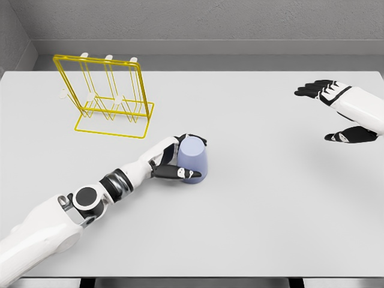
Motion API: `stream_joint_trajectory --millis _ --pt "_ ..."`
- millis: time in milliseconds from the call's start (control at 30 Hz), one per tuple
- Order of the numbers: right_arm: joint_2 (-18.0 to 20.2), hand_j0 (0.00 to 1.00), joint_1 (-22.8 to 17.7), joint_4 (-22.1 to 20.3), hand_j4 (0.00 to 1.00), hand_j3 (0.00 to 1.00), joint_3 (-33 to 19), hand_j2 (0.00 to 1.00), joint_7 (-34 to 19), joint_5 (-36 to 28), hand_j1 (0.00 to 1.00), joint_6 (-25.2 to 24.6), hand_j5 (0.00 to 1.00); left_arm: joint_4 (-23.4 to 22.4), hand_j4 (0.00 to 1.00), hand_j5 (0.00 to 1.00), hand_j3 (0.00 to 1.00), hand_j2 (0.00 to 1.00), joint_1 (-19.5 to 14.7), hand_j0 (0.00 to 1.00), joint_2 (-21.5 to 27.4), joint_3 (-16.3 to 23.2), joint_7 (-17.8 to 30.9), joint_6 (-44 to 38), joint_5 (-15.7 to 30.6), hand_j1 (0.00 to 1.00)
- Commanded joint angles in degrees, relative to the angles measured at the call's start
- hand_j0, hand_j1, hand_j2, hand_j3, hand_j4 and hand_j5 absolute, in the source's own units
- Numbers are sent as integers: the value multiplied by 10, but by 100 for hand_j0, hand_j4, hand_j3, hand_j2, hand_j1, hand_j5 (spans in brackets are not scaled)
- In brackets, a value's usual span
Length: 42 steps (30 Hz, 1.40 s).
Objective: Place the cup on the cup holder with both arms
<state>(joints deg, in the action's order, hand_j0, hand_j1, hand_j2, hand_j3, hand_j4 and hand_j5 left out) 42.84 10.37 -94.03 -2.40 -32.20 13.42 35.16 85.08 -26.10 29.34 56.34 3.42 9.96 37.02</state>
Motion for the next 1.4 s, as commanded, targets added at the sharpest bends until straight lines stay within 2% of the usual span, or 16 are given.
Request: stream_joint_trajectory --millis 0,167,300,500,700,867,1367 --pt "1 100 0 0 100 100 -1 100 0 -4 100 -2 100 3 56 56 56 56 0 56 0 -2 0 1 2 56" --pt "1 100 0 0 100 100 -1 100 0 -4 100 -2 100 10 56 56 56 56 -2 56 1 -11 0 14 10 56" --pt "1 100 0 1 100 100 -1 100 0 -4 100 -2 100 33 56 56 56 56 -4 56 8 -25 0 14 11 56" --pt "1 100 0 0 100 100 -1 100 0 -4 100 -2 100 83 57 57 57 57 -6 57 51 -26 -2 15 11 57" --pt "-2 100 -2 0 100 100 -7 100 0 -4 100 -2 100 113 57 57 57 57 -6 57 84 -51 -3 15 11 57" --pt "-2 100 -4 0 100 100 -11 100 -1 -4 100 -2 100 147 58 58 58 58 -15 58 135 -64 -4 25 20 58" --pt "-2 100 -4 0 100 100 -11 100 0 -4 100 -2 100 144 59 59 59 59 -47 59 192 -77 -4 38 60 59"
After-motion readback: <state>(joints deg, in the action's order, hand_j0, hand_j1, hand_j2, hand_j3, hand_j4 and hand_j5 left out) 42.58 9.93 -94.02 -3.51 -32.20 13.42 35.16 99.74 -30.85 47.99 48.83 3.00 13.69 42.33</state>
